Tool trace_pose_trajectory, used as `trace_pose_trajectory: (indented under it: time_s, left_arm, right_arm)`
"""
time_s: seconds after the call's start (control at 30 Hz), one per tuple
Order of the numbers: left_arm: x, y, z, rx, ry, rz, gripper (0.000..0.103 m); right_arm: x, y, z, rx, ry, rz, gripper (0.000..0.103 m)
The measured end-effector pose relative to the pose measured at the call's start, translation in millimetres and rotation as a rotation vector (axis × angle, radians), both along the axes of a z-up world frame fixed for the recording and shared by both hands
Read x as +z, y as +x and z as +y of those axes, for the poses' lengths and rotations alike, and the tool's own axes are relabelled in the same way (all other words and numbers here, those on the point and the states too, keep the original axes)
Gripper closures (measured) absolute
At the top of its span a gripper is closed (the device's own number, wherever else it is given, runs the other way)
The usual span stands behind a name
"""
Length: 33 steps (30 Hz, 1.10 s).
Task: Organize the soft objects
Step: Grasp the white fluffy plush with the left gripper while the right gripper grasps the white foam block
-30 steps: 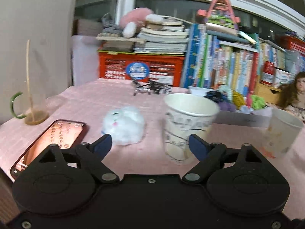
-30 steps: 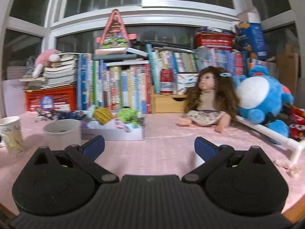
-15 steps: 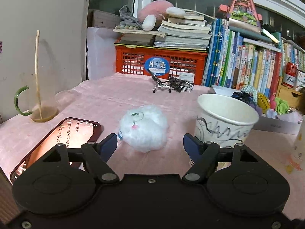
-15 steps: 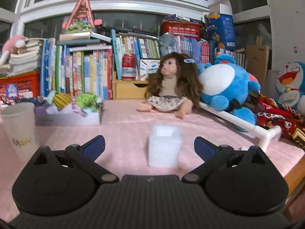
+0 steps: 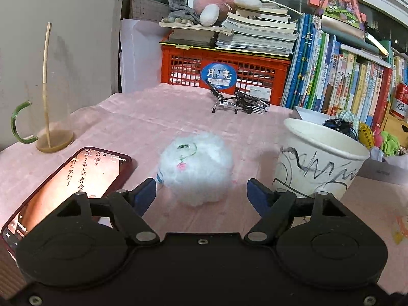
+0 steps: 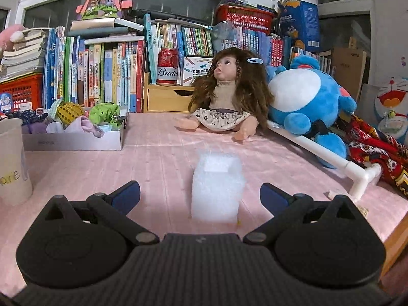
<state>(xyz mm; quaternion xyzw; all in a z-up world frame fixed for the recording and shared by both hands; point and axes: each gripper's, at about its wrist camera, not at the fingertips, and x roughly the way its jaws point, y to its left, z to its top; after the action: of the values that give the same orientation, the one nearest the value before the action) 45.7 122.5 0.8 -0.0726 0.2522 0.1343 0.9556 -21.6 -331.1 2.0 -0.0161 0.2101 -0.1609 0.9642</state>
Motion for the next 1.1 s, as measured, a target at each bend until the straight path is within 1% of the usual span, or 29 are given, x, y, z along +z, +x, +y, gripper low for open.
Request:
trace_pose_trajectory:
  time_s: [0.1, 0.13, 0.17, 0.2, 0.23, 0.27, 0.3, 0.33, 0.37, 0.4, 0.47, 0.53, 0.63, 0.73, 0.8, 0.83, 0.87, 0.97, 1.03, 1.1]
  left_arm:
    - [1, 1, 2, -0.005, -0.010, 0.003, 0.027]
    - [1, 2, 3, -0.011, -0.016, 0.004, 0.030]
    - [0, 1, 3, -0.016, -0.020, 0.005, 0.041]
    - [0, 1, 3, -0.026, -0.024, 0.008, 0.049]
    - [0, 1, 3, -0.026, -0.023, 0.014, 0.064]
    - [-1, 2, 4, -0.021, -0.020, 0.021, 0.071]
    - [-1, 2, 4, -0.020, -0.021, 0.027, 0.071]
    - [-2, 1, 5, -0.022, -0.028, 0.028, 0.073]
    - [-2, 0, 6, -0.025, -0.034, 0.028, 0.079]
    - [-2, -1, 6, -0.029, -0.036, 0.027, 0.082]
    - [-2, -3, 6, -0.033, -0.033, 0.026, 0.083]
    - [-2, -7, 7, -0.034, -0.038, 0.023, 0.084]
    - [1, -12, 7, -0.029, -0.042, 0.009, 0.084]
    - [5, -14, 6, -0.019, -0.015, -0.015, 0.083]
    - [7, -13, 7, 0.004, -0.018, -0.034, 0.074]
    - [8, -11, 8, 0.016, -0.030, -0.036, 0.062]
    - [8, -10, 10, 0.030, -0.044, -0.036, 0.056]
    - [7, -2, 15, 0.054, -0.091, -0.034, 0.056]
    - [6, 3, 19, 0.066, -0.135, -0.029, 0.056]
    - [4, 8, 21, 0.086, -0.153, -0.032, 0.056]
  right_arm:
    - [0, 9, 0, 0.001, 0.002, 0.009, 0.000]
    - [-1, 12, -1, 0.003, 0.009, 0.016, 0.001]
    - [-1, 14, -1, 0.006, 0.016, 0.022, 0.003]
    - [-2, 16, -2, 0.007, 0.025, 0.027, 0.004]
    - [-2, 17, -2, 0.005, 0.032, 0.032, 0.006]
    - [-3, 18, -2, 0.004, 0.036, 0.037, 0.010]
    - [-4, 18, -1, 0.004, 0.038, 0.039, 0.012]
    - [-4, 18, -1, 0.002, 0.038, 0.040, 0.015]
    - [-5, 18, 0, -0.002, 0.036, 0.041, 0.018]
    - [-5, 18, 0, -0.005, 0.035, 0.042, 0.020]
    - [-5, 19, 0, -0.011, 0.034, 0.045, 0.026]
    - [-5, 19, -1, -0.016, 0.036, 0.047, 0.030]
    - [-4, 19, -2, -0.021, 0.038, 0.048, 0.030]
    - [-5, 18, -3, -0.024, 0.036, 0.048, 0.030]
    - [-5, 19, -3, -0.026, 0.035, 0.050, 0.030]
    - [-6, 18, -3, -0.027, 0.036, 0.049, 0.030]
    - [-5, 19, -3, -0.028, 0.036, 0.049, 0.030]
    - [-5, 20, -3, -0.029, 0.033, 0.052, 0.030]
    - [-5, 21, -3, -0.031, 0.032, 0.053, 0.030]
    - [-5, 20, -2, -0.030, 0.030, 0.054, 0.030]
